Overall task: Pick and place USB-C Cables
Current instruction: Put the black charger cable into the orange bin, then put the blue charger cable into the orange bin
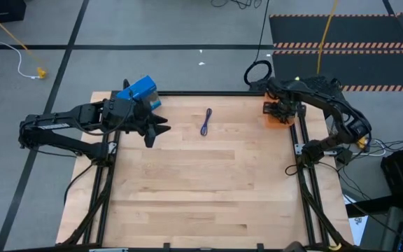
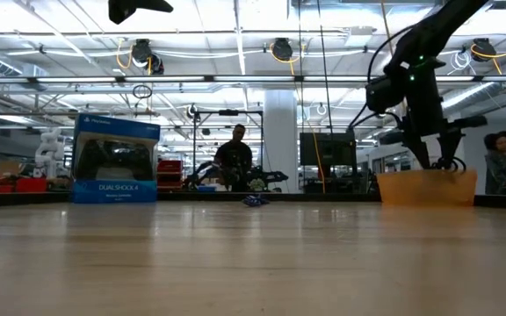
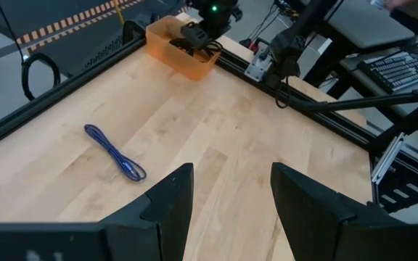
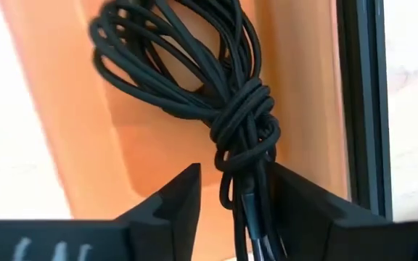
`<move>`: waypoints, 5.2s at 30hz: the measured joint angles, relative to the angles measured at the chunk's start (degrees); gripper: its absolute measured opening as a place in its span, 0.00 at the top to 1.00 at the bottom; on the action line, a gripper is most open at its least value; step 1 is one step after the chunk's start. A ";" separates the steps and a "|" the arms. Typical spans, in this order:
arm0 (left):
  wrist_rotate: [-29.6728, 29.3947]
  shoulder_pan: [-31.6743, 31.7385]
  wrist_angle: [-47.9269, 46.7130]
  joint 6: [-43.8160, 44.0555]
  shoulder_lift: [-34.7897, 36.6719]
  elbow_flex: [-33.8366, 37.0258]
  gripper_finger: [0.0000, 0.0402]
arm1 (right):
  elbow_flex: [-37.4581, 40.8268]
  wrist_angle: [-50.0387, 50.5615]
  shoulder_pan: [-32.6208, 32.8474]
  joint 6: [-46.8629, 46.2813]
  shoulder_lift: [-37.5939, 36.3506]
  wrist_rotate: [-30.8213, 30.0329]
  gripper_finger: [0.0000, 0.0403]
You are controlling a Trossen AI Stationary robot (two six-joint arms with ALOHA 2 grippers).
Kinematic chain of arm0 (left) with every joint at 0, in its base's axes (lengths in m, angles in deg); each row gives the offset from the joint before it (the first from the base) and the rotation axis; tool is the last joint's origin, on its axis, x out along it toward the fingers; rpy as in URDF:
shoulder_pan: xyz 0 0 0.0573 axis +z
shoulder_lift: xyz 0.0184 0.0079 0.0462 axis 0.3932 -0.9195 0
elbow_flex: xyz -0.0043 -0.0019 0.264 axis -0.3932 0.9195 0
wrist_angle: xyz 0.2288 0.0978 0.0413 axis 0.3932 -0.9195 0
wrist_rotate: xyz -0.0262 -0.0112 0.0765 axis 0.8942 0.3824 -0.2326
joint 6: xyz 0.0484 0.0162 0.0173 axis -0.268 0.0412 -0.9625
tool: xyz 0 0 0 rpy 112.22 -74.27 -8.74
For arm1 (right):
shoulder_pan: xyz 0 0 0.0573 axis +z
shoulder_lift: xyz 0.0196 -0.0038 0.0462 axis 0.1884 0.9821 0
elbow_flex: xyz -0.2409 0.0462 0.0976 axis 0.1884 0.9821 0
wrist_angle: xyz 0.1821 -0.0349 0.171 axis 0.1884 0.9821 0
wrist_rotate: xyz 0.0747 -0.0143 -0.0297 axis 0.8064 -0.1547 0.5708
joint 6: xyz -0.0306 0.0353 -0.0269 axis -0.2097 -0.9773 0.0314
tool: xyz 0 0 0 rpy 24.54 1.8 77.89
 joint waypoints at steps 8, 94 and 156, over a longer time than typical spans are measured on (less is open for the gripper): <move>-0.23 0.25 0.00 0.00 0.00 0.00 0.54 | -0.02 -6.42 -0.02 0.92 -6.64 0.26 0.57; 2.14 5.76 -2.55 2.44 -13.73 -18.65 0.54 | -64.57 14.98 40.04 35.68 14.55 10.43 0.60; -3.43 7.56 -8.67 4.16 -22.74 -26.10 0.54 | -64.52 5.79 38.03 48.06 14.23 13.54 0.60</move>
